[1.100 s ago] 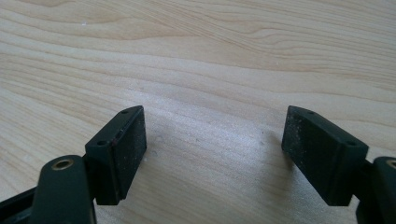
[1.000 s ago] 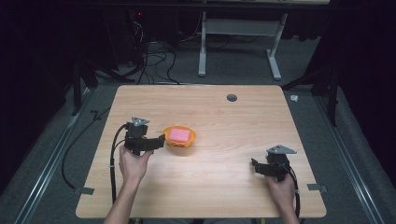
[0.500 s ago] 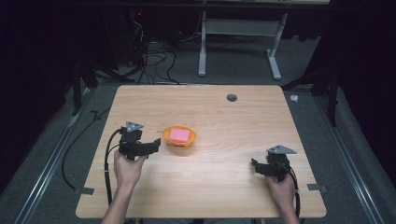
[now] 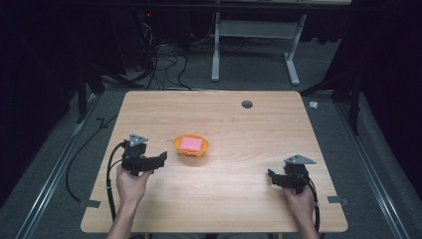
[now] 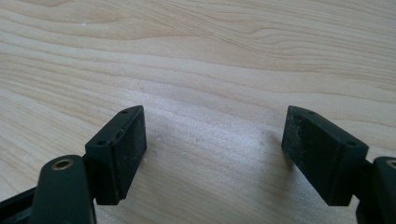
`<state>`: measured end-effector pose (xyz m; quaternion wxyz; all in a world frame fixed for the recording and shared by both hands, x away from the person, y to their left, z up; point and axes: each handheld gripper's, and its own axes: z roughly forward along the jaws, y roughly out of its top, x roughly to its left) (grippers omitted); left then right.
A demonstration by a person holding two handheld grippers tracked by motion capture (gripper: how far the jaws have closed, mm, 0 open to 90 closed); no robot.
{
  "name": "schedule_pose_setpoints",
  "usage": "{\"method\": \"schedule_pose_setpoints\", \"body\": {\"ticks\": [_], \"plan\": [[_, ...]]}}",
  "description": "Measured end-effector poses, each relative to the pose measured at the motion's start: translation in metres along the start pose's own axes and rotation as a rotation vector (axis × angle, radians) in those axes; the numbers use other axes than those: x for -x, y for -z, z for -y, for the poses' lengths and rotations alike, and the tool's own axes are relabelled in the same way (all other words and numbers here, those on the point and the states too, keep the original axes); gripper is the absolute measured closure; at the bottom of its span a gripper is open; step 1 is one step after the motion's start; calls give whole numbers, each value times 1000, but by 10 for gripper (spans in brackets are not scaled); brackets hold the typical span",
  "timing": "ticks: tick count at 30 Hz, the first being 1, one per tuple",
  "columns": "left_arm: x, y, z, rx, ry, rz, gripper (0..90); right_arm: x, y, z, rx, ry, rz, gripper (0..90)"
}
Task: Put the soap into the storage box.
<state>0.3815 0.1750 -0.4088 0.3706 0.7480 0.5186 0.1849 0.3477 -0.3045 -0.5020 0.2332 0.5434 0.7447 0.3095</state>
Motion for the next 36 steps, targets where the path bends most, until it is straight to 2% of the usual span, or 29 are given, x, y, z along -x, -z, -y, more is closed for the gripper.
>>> {"method": "schedule_pose_setpoints", "body": {"ticks": [10,15,25,36], "plan": [[-4,3,11,0,10,8,194,0,0,0,0,0,0,227],[-6,5,14,4,18,34,189,0,0,0,0,0,0,227],[-11,5,24,2,30,27,191,0,0,0,0,0,0,227],[-17,2,38,-2,45,41,194,0,0,0,0,0,1,227]]}}
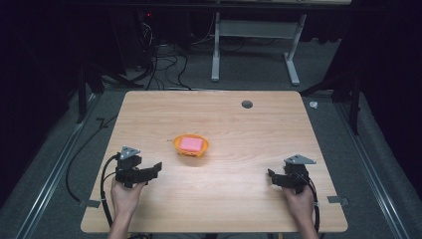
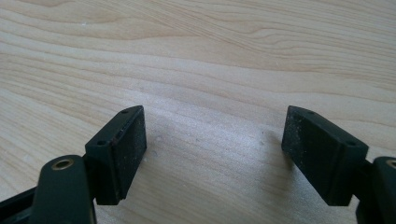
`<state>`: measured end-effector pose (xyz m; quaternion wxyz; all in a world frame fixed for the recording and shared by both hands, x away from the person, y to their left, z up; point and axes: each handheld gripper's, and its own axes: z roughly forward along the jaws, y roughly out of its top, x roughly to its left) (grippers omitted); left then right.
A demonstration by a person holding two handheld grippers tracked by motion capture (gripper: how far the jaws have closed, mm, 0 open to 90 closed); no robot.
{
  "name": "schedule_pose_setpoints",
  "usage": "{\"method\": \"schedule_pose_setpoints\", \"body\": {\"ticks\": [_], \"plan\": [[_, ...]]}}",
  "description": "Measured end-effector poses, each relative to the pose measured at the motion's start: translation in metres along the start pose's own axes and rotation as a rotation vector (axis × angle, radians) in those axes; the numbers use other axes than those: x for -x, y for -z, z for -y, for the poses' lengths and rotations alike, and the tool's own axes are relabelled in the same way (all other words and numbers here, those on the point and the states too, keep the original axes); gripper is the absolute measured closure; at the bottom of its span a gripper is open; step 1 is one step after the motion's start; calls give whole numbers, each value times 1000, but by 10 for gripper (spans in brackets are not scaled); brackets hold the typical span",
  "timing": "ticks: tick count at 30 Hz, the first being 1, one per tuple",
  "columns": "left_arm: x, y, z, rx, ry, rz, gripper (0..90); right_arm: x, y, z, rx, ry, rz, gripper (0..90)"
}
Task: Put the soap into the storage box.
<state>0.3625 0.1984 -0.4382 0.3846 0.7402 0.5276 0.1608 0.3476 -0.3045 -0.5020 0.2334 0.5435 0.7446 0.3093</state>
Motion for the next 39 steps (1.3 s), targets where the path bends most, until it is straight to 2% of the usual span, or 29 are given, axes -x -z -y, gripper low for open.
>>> {"method": "schedule_pose_setpoints", "body": {"ticks": [26,34,39], "plan": [[-9,-19,27,-46,20,-12,193,0,0,0,1,1,0,227],[-11,-27,35,-64,13,-31,194,0,0,0,1,2,0,227],[-9,-33,38,-75,-21,-49,194,0,0,0,0,0,0,227]]}}
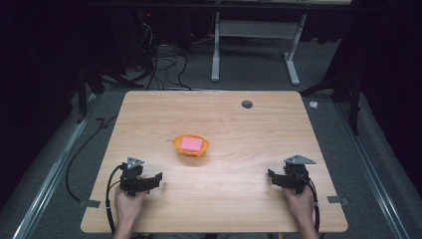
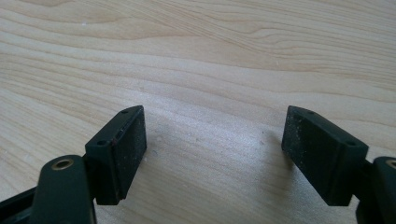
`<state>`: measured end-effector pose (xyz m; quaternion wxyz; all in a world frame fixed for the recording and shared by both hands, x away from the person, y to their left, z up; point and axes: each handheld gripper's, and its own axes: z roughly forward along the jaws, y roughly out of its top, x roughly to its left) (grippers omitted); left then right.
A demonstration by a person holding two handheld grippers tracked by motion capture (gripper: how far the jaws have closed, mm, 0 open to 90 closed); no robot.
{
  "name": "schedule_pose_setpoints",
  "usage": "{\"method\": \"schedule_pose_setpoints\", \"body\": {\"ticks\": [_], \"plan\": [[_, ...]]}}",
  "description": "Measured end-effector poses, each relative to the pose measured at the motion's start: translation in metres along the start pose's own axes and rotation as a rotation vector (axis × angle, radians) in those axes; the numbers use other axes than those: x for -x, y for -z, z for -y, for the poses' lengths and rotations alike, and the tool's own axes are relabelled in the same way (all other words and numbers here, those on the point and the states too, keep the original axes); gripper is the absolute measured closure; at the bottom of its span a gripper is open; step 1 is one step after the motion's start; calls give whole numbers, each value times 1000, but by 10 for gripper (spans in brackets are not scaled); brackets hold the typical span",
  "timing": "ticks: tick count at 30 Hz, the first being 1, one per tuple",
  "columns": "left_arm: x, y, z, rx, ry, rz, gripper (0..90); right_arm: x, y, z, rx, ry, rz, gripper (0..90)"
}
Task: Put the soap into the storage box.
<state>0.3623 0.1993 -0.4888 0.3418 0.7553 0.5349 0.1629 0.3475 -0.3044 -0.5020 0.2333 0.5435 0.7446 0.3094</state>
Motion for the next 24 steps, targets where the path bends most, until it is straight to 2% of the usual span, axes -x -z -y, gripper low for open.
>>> {"method": "schedule_pose_setpoints", "body": {"ticks": [9,11,13,24], "plan": [[4,-12,5,-9,-58,-47,194,0,0,0,0,1,-1,227],[5,-14,9,17,-86,-68,190,0,0,0,0,0,0,227],[4,-15,12,49,-88,-64,181,0,0,0,0,0,0,227],[1,-16,12,49,-72,-75,178,0,0,0,0,1,-1,227]]}}
